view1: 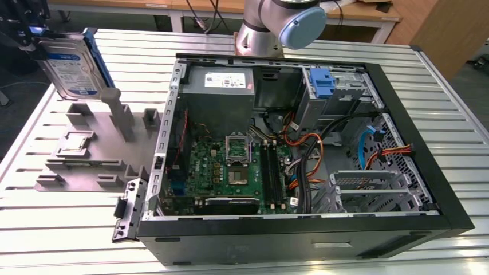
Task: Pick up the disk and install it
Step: 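Pick up the disk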
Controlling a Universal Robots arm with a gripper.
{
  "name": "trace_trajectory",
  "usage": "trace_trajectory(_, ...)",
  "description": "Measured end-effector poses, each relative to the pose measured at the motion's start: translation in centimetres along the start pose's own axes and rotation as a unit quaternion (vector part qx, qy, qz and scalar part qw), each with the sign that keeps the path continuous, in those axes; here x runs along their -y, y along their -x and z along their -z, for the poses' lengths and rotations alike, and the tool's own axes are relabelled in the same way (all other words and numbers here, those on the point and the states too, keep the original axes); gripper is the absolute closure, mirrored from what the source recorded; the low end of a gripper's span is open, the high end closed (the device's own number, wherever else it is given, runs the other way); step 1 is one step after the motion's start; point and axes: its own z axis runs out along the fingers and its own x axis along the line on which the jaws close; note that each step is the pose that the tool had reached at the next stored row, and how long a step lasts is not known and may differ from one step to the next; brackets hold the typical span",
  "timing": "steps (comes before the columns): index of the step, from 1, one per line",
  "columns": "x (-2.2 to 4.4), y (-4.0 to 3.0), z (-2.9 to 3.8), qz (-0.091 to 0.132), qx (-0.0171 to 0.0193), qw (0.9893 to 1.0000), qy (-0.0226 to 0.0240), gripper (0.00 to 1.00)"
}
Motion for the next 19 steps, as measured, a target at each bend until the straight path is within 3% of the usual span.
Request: trace_trajectory(19, 0.00, 0.02, 0.73, 0.000, 0.0005, 1.0000, 0.0000, 0.63)
